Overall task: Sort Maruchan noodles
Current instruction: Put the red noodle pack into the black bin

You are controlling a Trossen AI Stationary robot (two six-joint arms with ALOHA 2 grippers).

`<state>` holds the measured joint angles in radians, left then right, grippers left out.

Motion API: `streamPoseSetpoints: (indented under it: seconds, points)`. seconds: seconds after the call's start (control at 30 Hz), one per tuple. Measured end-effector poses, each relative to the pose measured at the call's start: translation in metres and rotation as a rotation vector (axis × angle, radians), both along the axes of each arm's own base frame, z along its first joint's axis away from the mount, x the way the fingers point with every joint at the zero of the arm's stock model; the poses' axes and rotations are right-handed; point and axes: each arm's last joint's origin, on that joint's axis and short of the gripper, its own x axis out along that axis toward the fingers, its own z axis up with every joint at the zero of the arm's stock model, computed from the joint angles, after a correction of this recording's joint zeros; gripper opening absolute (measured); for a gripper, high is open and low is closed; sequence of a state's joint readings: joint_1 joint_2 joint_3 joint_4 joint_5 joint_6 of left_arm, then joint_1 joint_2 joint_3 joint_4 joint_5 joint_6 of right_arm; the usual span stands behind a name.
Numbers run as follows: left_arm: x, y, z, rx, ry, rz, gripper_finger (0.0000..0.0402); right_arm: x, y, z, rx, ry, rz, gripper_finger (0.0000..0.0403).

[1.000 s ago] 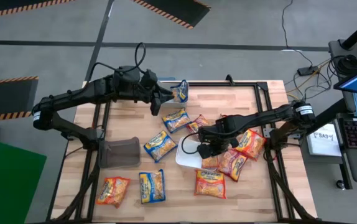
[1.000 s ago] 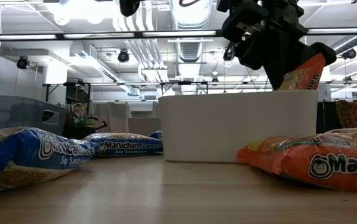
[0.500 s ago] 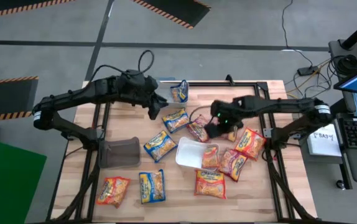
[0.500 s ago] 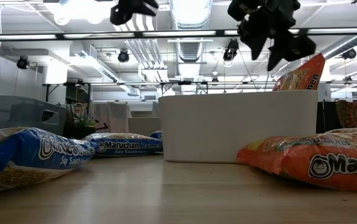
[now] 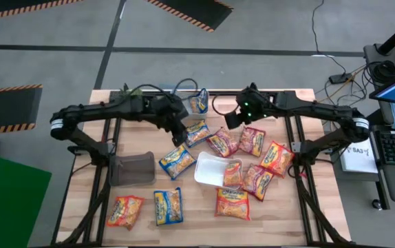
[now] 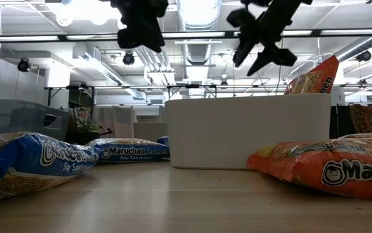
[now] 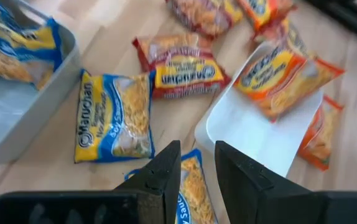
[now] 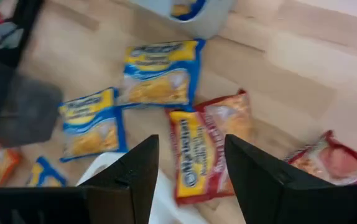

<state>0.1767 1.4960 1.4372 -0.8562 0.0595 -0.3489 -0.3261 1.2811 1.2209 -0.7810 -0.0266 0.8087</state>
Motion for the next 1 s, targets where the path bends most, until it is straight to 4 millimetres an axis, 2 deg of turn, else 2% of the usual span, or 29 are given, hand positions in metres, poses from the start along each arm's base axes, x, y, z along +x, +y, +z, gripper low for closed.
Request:
streamPoseSetpoints:
  seconds: [0.13, 0.33, 0.57, 0.8, 1.0]
  points:
    - [0.008, 0.0, -0.01, -0.006, 0.036, -0.004, 0.0082, 0.001, -0.01, -0.011, -0.024, 0.08, -0.012, 0.0176]
    - [0.007, 0.001, -0.008, 0.016, 0.025, 0.006, 0.0082, 0.007, -0.017, -0.032, 0.029, 0.195, 0.013, 0.0167]
    - [0.005, 0.0, -0.004, 0.034, 0.013, -0.009, 0.0082, 0.024, -0.035, -0.077, 0.103, 0.188, 0.249, 0.0178]
    - [0.005, -0.001, 0.0, 0.008, -0.024, 0.03, 0.0082, 0.024, -0.057, -0.13, 0.257, 0.178, 0.355, 0.0214]
    - [0.005, -0.002, 0.007, 0.015, -0.077, 0.03, 0.0082, 0.031, -0.062, -0.158, 0.329, 0.124, 0.402, 0.0238]
